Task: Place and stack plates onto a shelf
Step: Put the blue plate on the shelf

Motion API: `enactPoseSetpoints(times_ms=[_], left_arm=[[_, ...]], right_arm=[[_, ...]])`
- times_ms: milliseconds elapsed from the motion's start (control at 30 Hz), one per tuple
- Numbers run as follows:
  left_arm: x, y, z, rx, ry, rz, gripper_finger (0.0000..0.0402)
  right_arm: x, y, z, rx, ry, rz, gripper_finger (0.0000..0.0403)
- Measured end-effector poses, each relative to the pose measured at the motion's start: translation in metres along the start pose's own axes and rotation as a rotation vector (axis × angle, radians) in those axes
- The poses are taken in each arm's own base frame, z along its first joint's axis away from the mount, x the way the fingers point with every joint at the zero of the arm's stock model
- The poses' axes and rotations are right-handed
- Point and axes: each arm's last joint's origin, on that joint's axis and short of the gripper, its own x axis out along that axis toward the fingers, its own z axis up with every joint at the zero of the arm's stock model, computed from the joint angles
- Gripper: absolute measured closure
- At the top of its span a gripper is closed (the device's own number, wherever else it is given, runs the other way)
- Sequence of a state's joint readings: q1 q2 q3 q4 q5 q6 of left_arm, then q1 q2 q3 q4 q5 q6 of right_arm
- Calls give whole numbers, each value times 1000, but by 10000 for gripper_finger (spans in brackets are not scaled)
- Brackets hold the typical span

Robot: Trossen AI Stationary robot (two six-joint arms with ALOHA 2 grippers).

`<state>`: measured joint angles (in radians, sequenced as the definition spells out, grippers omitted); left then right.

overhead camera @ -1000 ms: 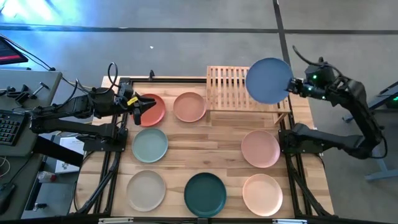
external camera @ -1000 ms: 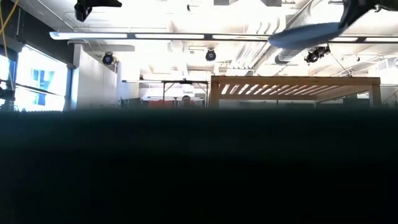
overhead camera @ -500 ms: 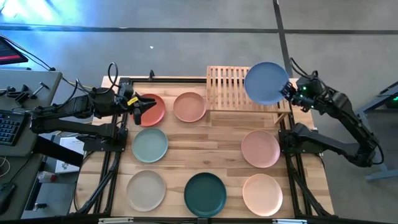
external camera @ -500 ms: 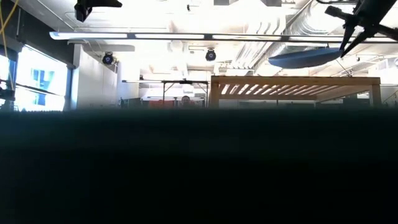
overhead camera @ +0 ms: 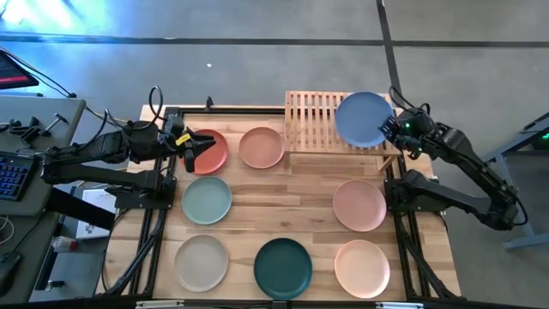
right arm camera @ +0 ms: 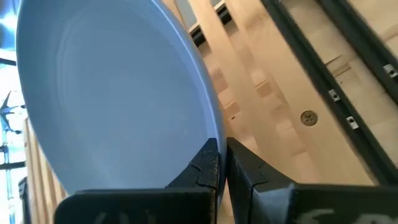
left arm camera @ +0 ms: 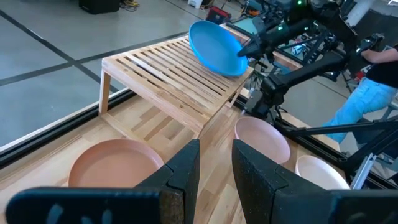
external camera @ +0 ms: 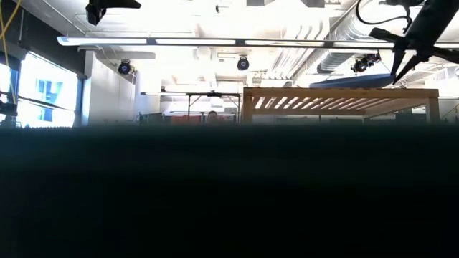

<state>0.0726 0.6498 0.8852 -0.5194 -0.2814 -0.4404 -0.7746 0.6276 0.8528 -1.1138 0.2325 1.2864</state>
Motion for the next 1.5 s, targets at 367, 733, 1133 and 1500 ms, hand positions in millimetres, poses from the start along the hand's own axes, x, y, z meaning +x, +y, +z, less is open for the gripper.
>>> enactPoseSetpoints(times_ms=[367,733,1133,1500], left_arm=[[8,-2,-2,42,28,10,319],[14,-3,-4,49,49,20,319],[14,-3,-4,48,49,19,319],[14,-3,-4,48,49,19,319]], right_arm=[[4,0,0,11,-13,-52,403],[11,4,0,-8,-36,-102,403],[11,4,1,-7,-53,-107,403],[11,4,1,-11,-66,-111,342]])
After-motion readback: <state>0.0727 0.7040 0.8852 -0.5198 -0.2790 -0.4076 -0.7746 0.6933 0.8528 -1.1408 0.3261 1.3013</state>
